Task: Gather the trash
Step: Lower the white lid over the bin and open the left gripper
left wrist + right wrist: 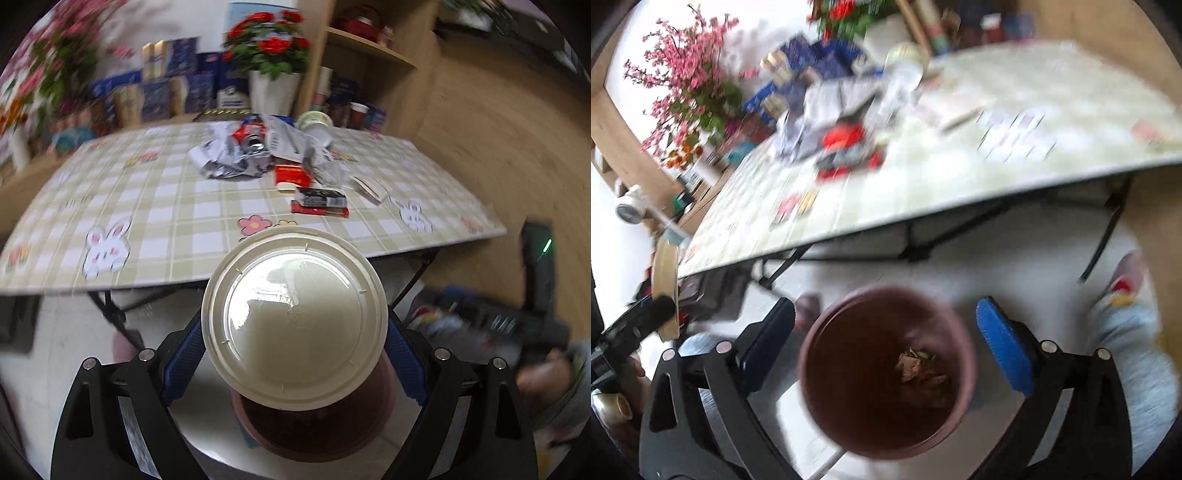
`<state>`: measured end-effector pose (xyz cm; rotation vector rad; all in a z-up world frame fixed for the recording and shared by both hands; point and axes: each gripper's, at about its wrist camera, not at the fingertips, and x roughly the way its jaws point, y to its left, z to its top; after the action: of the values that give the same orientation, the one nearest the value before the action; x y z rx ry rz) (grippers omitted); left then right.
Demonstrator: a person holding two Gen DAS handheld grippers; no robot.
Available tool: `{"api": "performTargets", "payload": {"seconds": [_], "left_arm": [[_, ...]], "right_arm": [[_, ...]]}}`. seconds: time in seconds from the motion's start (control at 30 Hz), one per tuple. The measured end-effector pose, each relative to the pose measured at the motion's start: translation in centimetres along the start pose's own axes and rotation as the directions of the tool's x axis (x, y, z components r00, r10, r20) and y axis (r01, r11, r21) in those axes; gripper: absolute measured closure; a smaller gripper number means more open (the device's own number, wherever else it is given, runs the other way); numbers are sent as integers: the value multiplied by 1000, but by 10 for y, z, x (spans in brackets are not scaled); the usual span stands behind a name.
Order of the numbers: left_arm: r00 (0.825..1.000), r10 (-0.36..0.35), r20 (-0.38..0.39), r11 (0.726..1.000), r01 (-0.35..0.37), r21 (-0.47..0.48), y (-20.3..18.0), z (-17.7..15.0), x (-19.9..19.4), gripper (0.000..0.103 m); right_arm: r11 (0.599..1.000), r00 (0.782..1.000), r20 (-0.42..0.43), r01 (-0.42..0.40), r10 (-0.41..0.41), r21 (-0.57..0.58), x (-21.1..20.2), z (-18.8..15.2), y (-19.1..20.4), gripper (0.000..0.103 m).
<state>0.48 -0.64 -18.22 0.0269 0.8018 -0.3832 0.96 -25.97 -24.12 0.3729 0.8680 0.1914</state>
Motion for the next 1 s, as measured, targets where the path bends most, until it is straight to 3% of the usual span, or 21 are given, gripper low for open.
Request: {"api": "performTargets", "payload": {"seconds": [0.13, 0.4, 0.63, 0.73, 1.0], "left_arm": [[999, -21, -39, 996, 24, 87, -14, -7, 28, 17], [984, -79, -161, 991, 95, 94, -23, -28, 75, 17], [981, -109, -159, 993, 115, 29, -11, -29, 74, 14], [983, -110, -150, 993, 114, 24, -11, -28, 71, 10], [986, -103, -129, 994, 108, 34, -13, -27, 66, 9]], "right_arm": [[997, 994, 84, 70, -69, -16, -9, 2, -9, 6], [990, 990, 33, 139, -138, -38, 11, -3, -3, 6], [986, 986, 8, 164, -164, -4, 14, -9, -13, 6], [986, 986, 9, 169, -169, 10, 12, -9, -15, 6], [984, 984, 14, 176, -176, -16, 10, -10, -10, 6]]}}
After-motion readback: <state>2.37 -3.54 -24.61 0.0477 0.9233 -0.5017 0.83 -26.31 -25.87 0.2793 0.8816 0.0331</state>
